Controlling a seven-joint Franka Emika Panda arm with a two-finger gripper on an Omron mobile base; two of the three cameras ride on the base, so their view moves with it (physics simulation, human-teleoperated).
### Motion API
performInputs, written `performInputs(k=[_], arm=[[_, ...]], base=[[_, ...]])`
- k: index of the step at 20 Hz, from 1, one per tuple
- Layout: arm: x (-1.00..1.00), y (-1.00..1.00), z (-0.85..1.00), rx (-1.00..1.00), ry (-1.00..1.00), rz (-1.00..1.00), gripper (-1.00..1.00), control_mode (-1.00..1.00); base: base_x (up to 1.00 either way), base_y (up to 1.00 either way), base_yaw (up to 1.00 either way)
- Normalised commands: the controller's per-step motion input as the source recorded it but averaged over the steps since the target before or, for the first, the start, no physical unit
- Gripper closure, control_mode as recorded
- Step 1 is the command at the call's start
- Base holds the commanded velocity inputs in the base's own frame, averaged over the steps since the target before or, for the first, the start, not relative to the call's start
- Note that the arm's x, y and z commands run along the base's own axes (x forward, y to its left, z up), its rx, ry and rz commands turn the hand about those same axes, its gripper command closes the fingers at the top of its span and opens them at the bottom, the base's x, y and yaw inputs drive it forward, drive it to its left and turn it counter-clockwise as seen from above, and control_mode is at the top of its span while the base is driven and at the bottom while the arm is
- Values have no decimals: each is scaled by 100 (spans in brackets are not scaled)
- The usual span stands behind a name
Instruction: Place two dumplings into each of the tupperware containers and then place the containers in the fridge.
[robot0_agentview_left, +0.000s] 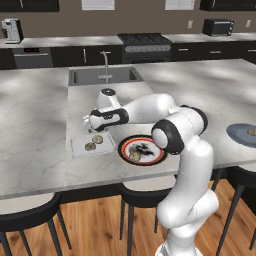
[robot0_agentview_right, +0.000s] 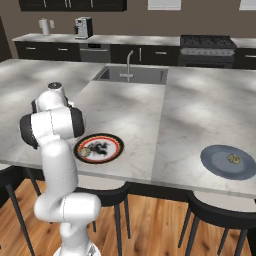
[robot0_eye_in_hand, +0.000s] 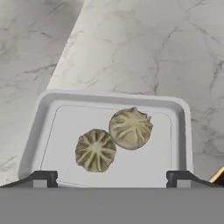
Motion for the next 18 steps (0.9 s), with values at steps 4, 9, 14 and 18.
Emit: performInputs(k=[4, 9, 14, 18], arm=[[-96, 0, 70, -31, -5, 24, -100, -100], [-91, 14, 25, -28, 0, 39, -100, -100], [-77, 20, 1, -13, 0, 43, -100, -100], [-16, 15, -11, -5, 11, 22, -100, -100]], base=[[0, 0, 0], [0, 0, 0], [0, 0, 0], [0, 0, 0]])
